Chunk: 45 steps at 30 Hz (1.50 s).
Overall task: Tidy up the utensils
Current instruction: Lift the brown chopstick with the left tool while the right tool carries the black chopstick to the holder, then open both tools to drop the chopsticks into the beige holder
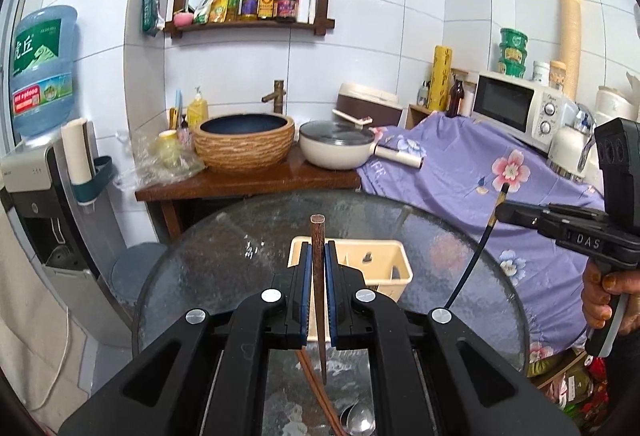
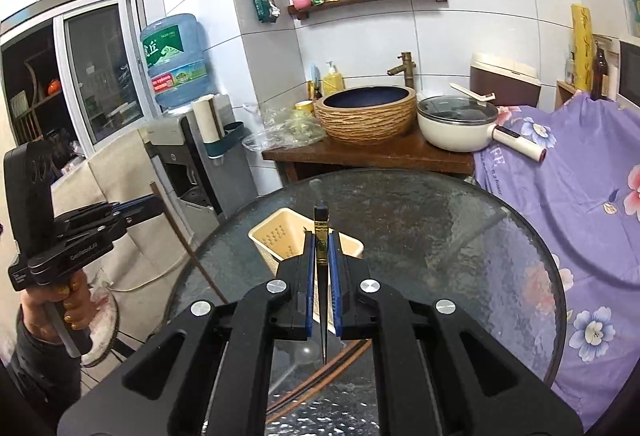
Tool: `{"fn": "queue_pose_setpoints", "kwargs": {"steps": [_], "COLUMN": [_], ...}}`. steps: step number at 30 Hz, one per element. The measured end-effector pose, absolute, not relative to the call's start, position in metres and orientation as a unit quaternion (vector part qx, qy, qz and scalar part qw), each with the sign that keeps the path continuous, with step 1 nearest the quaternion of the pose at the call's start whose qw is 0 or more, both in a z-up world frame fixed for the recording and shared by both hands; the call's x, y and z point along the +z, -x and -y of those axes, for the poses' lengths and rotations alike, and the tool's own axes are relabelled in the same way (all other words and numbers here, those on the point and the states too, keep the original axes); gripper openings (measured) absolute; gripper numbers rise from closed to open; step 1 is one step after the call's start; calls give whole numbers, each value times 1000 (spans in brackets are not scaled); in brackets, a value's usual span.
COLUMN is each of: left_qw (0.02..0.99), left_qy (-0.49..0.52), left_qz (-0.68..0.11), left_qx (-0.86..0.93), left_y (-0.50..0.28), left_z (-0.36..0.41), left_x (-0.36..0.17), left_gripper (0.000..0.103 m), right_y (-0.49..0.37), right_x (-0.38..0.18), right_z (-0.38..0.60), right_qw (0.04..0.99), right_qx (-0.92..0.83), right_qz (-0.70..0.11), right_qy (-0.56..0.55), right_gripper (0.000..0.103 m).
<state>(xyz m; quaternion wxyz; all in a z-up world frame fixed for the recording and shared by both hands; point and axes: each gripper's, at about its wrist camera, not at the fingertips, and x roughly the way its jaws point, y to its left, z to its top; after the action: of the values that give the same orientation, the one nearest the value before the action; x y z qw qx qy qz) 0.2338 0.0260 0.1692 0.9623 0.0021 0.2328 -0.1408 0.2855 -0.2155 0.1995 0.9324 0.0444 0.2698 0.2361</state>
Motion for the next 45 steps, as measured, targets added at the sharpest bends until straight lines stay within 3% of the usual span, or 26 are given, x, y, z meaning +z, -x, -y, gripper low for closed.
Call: {"fn": "queue_pose_setpoints", "kwargs": {"steps": [10,16,31,45], "left_qw": [973,982,969,958], "left_qy": [50,66,98,99], "left_qz": [-178,-148,-214,-260], "left_qx": [-138,-97,-72,-72], "left_y": [-254,-281,-331,-348], "left_z": [-33,-28,-27,-23], "left_x": [243,259,161,119], "left_gripper": [6,6,6,6], "right_y": [-297,-319,-359,-367], "right_x": [269,287,187,165], "right_z": [205,193,179,188], "right_qw": [943,959,948,947], "right_qx": [243,204,174,156], "right_qz": [-219,-190,-259,-269], "right_qy": [-63,-56,-68,-84], "right_gripper": [7,7,7,8]}}
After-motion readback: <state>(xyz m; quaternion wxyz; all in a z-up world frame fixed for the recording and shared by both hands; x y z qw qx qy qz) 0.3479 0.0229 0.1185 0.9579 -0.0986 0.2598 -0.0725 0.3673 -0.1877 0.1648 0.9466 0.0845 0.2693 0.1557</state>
